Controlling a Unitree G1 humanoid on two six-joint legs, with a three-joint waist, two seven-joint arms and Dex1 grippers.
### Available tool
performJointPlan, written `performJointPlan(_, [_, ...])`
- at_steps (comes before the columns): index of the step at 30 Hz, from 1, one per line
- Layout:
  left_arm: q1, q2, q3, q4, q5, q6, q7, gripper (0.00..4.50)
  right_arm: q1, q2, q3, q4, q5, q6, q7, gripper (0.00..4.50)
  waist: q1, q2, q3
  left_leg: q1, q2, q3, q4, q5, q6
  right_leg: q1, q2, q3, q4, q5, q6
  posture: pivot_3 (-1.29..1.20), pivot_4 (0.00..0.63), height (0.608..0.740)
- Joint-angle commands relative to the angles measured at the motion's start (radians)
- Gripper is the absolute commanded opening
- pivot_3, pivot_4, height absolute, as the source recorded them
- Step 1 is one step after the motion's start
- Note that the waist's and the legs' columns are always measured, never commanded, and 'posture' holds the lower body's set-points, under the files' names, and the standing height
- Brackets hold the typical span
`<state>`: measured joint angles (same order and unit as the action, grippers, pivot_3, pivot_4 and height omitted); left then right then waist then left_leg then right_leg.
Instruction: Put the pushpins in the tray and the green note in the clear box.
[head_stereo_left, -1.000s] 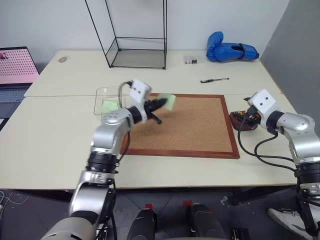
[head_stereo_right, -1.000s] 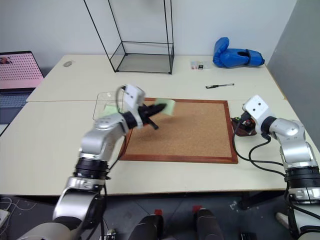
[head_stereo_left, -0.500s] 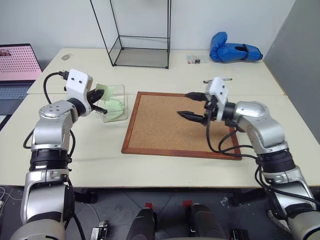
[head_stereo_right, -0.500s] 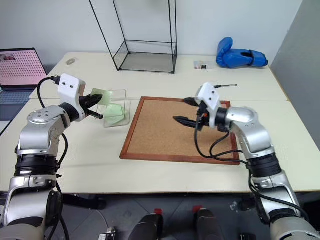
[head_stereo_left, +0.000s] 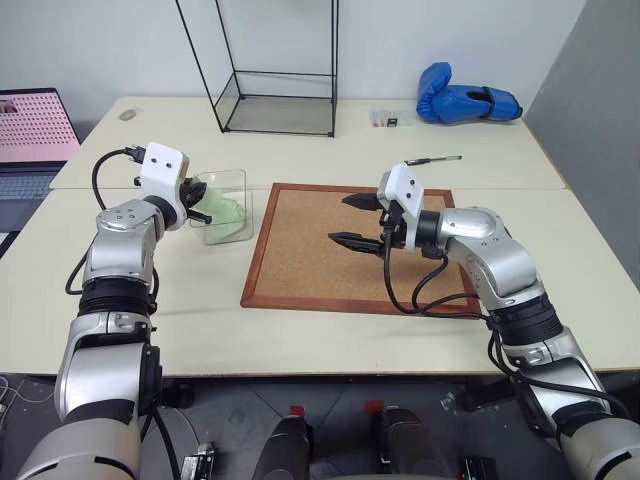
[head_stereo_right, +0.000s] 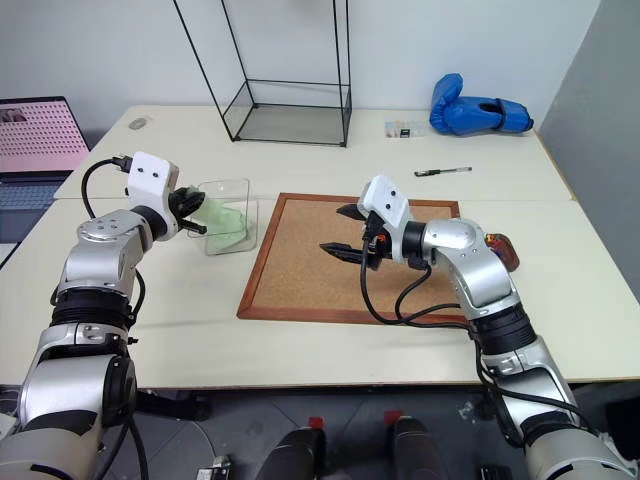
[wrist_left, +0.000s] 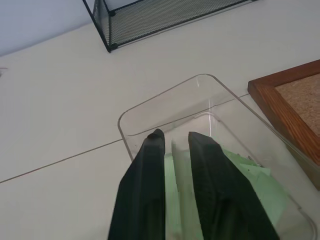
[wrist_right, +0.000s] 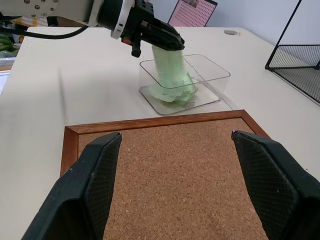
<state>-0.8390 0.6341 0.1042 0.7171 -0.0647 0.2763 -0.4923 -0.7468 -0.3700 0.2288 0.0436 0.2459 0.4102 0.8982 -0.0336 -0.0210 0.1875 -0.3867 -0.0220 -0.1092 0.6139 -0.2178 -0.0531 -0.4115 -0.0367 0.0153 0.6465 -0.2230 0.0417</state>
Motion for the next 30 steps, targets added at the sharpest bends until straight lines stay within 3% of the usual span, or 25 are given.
performJointPlan(1, [-0.027,0.011,0.007,-0.029,0.006,-0.016,0.003,1.75,-0.002,0.0,-0.006,-0.045,-0.002,0.009,-0.007,3.74,0.0,0.0,0.0,0.0,0.0,0.0,0.0,0.0,0.0,0.0,0.0,0.0,0.0,0.0,0.0,0.0,0.15,0.74])
performJointPlan(8, [-0.007,0.026,-0.003,-0.081,0.022,-0.034,0.002,2.98,0.007,-0.008,-0.011,-0.044,-0.012,0.005,-0.017,3.74,0.0,0.0,0.0,0.0,0.0,0.0,0.0,0.0,0.0,0.0,0.0,0.0,0.0,0.0,0.0,0.0,0.15,0.74])
performJointPlan(13, [0.025,0.038,0.013,-0.24,-0.001,-0.043,-0.024,2.98,0.045,-0.014,-0.088,-0.084,0.015,0.033,-0.075,3.74,0.001,0.0,0.0,0.0,0.0,0.0,0.0,0.0,0.0,0.0,0.0,0.0,0.0,0.0,0.0,0.0,0.15,0.74])
performJointPlan(19, [0.139,0.005,0.03,-0.618,-0.105,0.131,-0.06,2.98,0.19,-0.065,-0.201,-0.186,0.039,0.063,-0.151,3.74,0.005,0.0,0.0,-0.002,-0.001,0.0,0.0,0.0,0.0,0.0,-0.002,0.0,-0.001,0.0,0.0,0.0,0.15,0.74])
performJointPlan(24, [0.328,-0.012,0.023,-0.865,-0.235,0.245,-0.155,2.98,0.334,-0.044,-0.269,-0.242,-0.005,-0.053,-0.263,3.74,-0.005,0.0,0.0,0.0,0.0,0.001,0.0,0.0,0.0,0.0,-0.001,0.002,0.0,0.0,0.0,0.0,0.15,0.74])
performJointPlan(30, [0.549,-0.023,0.013,-1.038,-0.305,0.272,-0.203,2.98,0.534,-0.056,-0.291,-0.345,0.05,-0.064,-0.241,3.74,-0.007,0.0,0.0,0.002,0.002,0.002,-0.001,0.0,0.0,0.001,0.001,0.002,0.001,-0.001,-0.001,0.0,0.15,0.74])
